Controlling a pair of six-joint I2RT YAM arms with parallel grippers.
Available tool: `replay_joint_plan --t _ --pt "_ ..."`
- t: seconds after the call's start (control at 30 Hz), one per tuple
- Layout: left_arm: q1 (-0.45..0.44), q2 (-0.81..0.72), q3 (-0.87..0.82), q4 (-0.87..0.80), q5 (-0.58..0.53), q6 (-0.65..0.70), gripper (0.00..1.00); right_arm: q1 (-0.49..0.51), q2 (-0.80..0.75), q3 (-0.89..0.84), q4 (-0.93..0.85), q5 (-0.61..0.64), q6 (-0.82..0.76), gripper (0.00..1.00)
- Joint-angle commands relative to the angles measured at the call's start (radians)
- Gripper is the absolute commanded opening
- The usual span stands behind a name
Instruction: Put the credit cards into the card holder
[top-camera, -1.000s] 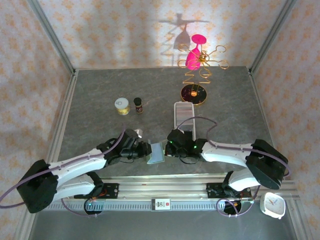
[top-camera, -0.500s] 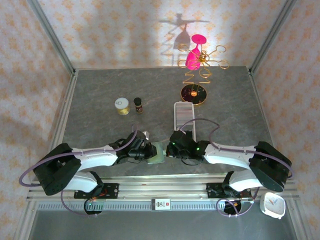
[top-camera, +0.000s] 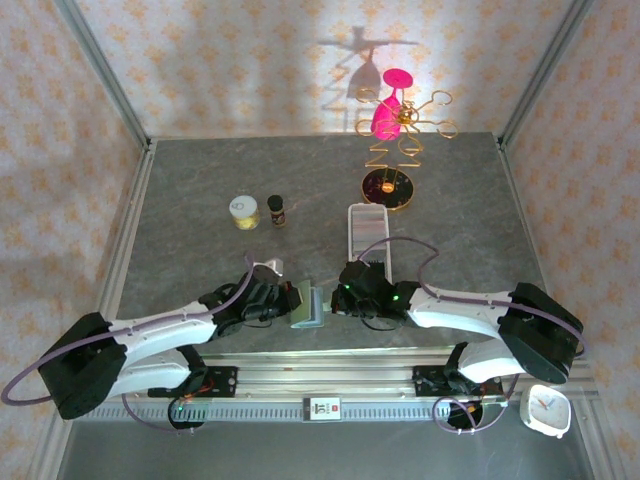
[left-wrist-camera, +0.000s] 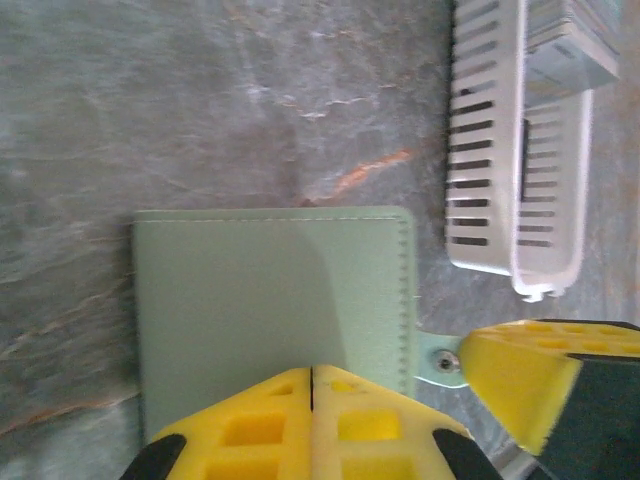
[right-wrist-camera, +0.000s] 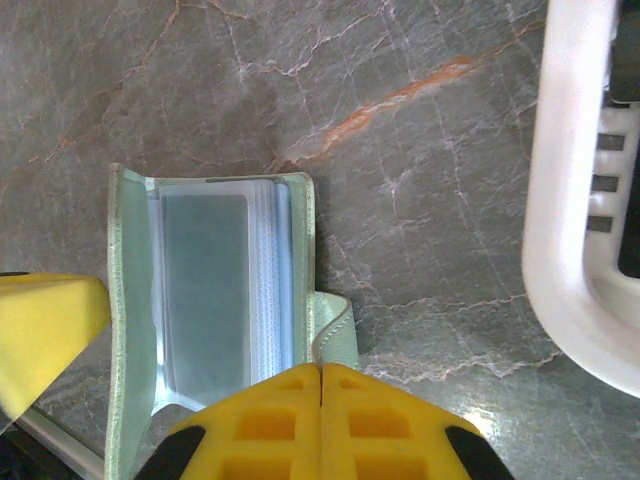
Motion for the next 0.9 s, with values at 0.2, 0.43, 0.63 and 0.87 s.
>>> replay_joint_plan --t 0.2,0.43,0.63,0.87 --pt "-0.003 -0.016 -0.043 -0.080 -0.039 -0.009 0.00 0.002 0.012 0.040 0.010 -0.010 0.008 0.00" --pt "-0.007 -0.041 -0.045 0.010 0.021 -0.048 0.00 0.006 0.023 0.060 0.016 -0.020 0.003 0.00" --pt "-0.012 -0.024 -0.057 0.044 0.025 -0.053 0.00 0.009 0.024 0.067 0.019 -0.022 0.004 0.00" --pt "-0.024 0.056 -0.064 0.088 0.036 -0.055 0.00 0.015 0.029 0.079 0.022 -0.029 -0.002 0.00"
